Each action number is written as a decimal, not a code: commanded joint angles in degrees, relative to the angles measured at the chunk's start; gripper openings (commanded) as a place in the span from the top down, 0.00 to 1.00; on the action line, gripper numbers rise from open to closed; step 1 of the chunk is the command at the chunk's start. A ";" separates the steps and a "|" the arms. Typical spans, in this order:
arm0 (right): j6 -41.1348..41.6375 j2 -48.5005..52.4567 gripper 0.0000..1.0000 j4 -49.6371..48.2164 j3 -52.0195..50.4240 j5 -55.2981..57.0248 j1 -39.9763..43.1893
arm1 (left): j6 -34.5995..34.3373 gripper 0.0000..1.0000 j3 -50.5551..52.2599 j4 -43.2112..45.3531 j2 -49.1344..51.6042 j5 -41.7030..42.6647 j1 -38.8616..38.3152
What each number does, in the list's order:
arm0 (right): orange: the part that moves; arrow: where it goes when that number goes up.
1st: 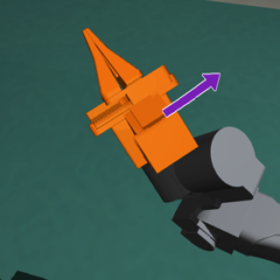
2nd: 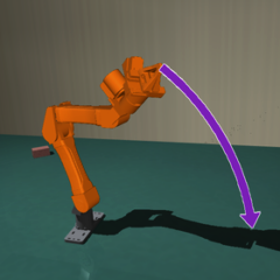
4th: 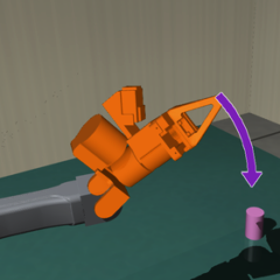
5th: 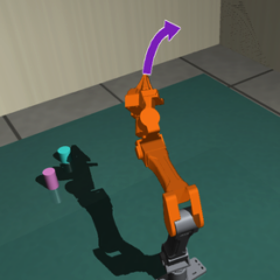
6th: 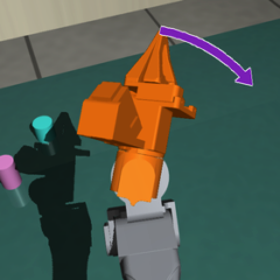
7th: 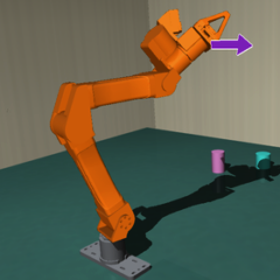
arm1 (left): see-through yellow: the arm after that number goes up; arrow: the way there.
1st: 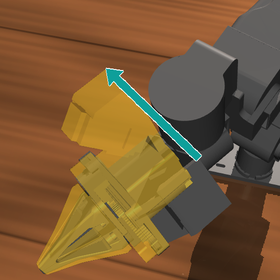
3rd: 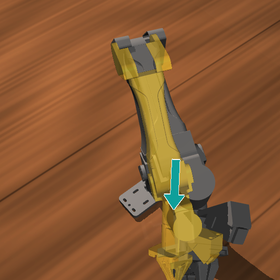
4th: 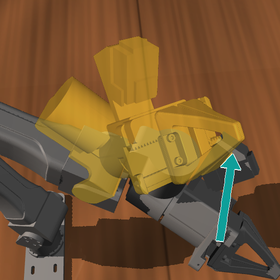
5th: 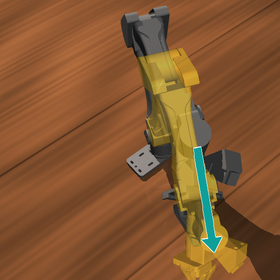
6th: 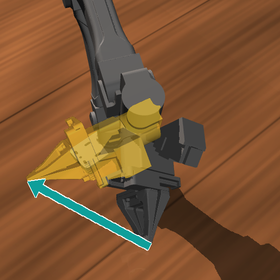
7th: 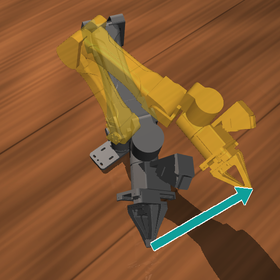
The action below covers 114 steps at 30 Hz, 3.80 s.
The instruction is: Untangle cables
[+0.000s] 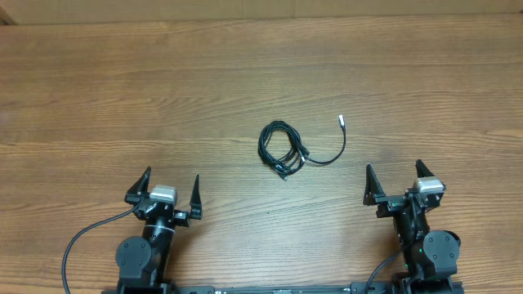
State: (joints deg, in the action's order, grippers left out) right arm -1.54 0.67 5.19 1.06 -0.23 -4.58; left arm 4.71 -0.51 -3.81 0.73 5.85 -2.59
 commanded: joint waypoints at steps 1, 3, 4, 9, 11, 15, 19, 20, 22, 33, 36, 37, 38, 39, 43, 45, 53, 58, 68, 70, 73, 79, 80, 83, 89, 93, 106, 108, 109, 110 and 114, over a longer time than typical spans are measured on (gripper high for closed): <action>-0.26 -0.50 0.00 -0.39 -0.59 0.57 -6.62 | 1.07 0.00 0.24 -0.02 -0.37 1.07 -0.33; -0.26 -0.50 0.00 -0.39 -0.59 0.57 -6.62 | 1.07 0.00 0.24 -0.02 -0.37 1.07 -0.33; -0.26 -0.50 0.00 -0.39 -0.59 0.57 -6.62 | 1.07 0.00 0.24 -0.02 -0.37 1.07 -0.33; -0.26 -0.50 0.00 -0.39 -0.59 0.57 -6.62 | 1.07 0.01 0.24 -0.02 -0.37 1.07 -0.33; -0.26 -0.50 0.00 -0.39 -0.59 0.57 -6.62 | 1.07 0.00 0.24 -0.02 -0.37 1.07 -0.33; -0.26 -0.50 0.00 -0.39 -0.59 0.57 -6.62 | 1.07 0.00 0.24 -0.02 -0.37 1.07 -0.33; -0.26 -0.50 0.00 -0.39 -0.59 0.57 -6.62 | 1.07 0.01 0.24 -0.02 -0.37 1.07 -0.33; -0.26 -0.50 0.00 -0.39 -0.59 0.57 -6.62 | 1.07 0.00 0.24 -0.02 -0.37 1.07 -0.33; -0.26 -0.50 0.00 -0.39 -0.59 0.57 -6.62 | 1.07 0.00 0.24 -0.02 -0.37 1.07 -0.33; -0.26 -0.50 0.00 -0.39 -0.59 0.57 -6.62 | 1.07 0.01 0.24 -0.04 -0.37 1.07 -0.33; -0.26 -0.50 0.00 -0.39 -0.59 0.57 -6.62 | 1.07 0.00 0.24 -0.02 -0.37 1.07 -0.33; -0.26 -0.50 0.00 -0.39 -0.59 0.57 -6.62 | 1.07 0.00 0.24 -0.02 -0.37 1.07 -0.33; -0.26 -0.50 0.00 -0.39 -0.59 0.57 -6.62 | 1.07 0.00 0.24 -0.02 -0.37 1.07 -0.33; -0.26 -0.50 0.00 -0.39 -0.59 0.57 -6.62 | 1.07 0.00 0.24 -0.02 -0.37 1.07 -0.33; -0.26 -0.50 0.00 -0.39 -0.59 0.57 -6.62 | 1.07 0.00 0.24 -0.02 -0.37 1.07 -0.33; -0.26 -0.50 0.00 -0.39 -0.59 0.57 -6.62 | 1.07 0.00 0.24 -0.02 -0.37 1.07 -0.33; -0.26 -0.50 0.00 -0.39 -0.59 0.57 -6.62 | 1.07 0.00 0.24 -0.02 -0.37 1.07 -0.33; -0.26 -0.50 0.00 -0.39 -0.59 0.57 -6.62 | 1.07 0.00 0.24 -0.02 -0.37 1.07 -0.33; -0.26 -0.50 0.00 -0.39 -0.59 0.57 -6.62 | 4.85 0.00 0.24 -0.35 -0.31 -1.55 -0.33; -0.26 -0.50 0.00 -0.39 -0.59 0.57 -6.62 | 5.14 0.00 -0.26 -0.50 -0.28 -1.27 -0.39; -0.24 -0.50 0.00 -0.76 -0.59 0.00 -6.62 | 1.36 0.00 -6.43 -5.03 1.77 -0.85 -0.39; -0.04 -0.50 0.00 -0.55 0.28 -1.99 -6.62 | -3.48 0.01 -19.80 -5.42 18.56 6.62 -0.39; -0.04 -0.50 0.00 -0.55 1.16 -3.17 -6.60 | -3.48 0.00 -22.14 -5.40 21.51 8.24 -0.39; -0.02 -0.33 0.00 1.36 6.29 -7.04 -6.60 | -3.45 0.00 -33.75 -7.19 34.58 15.63 -0.44; 0.02 14.93 0.00 18.60 28.96 -8.92 -6.60 | -3.43 0.00 -61.68 -26.60 58.93 21.11 -2.05; 0.24 32.72 0.00 32.85 49.90 -9.31 -6.60 | -3.39 0.00 -68.94 -29.81 66.07 20.96 -6.67; 0.15 68.22 0.00 58.01 78.51 -32.06 -6.62 | -12.50 0.00 -69.94 -32.22 78.29 37.35 -10.97; 0.20 70.29 0.12 57.75 78.51 -32.41 -6.54 | -12.92 0.10 -69.94 -32.24 81.20 31.82 -11.32; 1.01 70.86 0.16 57.70 78.51 -32.26 -6.38 | -14.05 0.13 -69.92 -32.13 82.82 27.80 -12.02; 3.21 71.21 0.20 57.53 78.51 -31.23 -6.05 | -15.04 0.17 -69.94 -31.98 84.17 24.63 -12.79; 13.03 71.36 0.35 57.57 78.51 -24.04 -3.96 | -21.33 0.37 -69.94 -30.67 92.08 9.81 -18.53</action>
State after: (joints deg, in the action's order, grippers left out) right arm 5.91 72.42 63.02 78.37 -27.22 -9.63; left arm -10.87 -69.41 -35.48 88.95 27.64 -17.61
